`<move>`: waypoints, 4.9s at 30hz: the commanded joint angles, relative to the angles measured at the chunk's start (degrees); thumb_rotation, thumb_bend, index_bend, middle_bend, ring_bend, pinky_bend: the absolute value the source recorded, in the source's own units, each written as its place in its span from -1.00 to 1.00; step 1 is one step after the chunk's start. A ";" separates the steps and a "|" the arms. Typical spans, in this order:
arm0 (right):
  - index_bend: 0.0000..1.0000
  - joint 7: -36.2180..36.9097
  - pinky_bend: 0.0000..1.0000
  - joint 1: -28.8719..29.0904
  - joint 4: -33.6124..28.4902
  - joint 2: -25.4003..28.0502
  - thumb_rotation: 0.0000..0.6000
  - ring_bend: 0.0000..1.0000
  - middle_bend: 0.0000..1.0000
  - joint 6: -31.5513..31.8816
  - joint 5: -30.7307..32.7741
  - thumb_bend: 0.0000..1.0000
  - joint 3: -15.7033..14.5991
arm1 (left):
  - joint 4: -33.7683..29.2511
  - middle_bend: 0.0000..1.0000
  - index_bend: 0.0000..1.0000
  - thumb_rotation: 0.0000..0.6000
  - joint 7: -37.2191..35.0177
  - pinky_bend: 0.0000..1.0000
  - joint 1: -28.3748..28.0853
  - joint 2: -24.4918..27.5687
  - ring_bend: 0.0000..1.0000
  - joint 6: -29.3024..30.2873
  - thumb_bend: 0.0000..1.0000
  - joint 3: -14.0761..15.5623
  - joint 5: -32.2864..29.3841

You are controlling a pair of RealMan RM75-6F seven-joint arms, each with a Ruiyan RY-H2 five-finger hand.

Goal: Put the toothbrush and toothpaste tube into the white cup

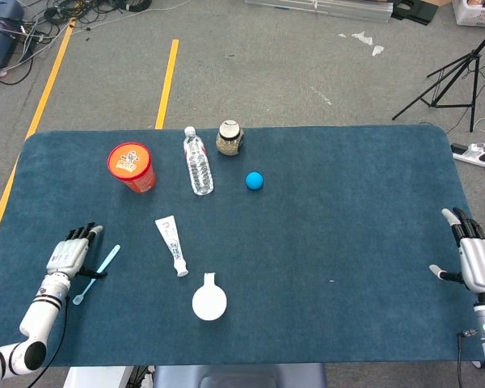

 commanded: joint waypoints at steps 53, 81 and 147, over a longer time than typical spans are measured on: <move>-0.76 1.29 0.15 -0.21 -0.13 0.43 1.00 -0.69 -0.82 0.48 -0.18 -1.00 0.17 | 7.51 -1.00 -0.81 1.00 6.68 -1.00 -1.90 -3.64 -1.00 -0.73 -0.91 -2.84 -6.23; -0.76 1.44 0.15 -0.16 -0.14 0.51 1.00 -0.69 -0.81 0.38 -0.04 -1.00 0.25 | 4.07 -1.00 0.04 1.00 -0.14 -1.00 -1.84 -2.27 -1.00 -2.20 -0.91 -5.10 -9.71; -0.76 2.07 0.15 -0.42 -0.41 0.79 1.00 -0.69 -0.81 0.87 -0.24 -1.00 0.38 | 7.09 -1.00 0.21 1.00 3.27 -1.00 -2.36 -4.05 -1.00 -2.59 -0.18 -3.39 -12.29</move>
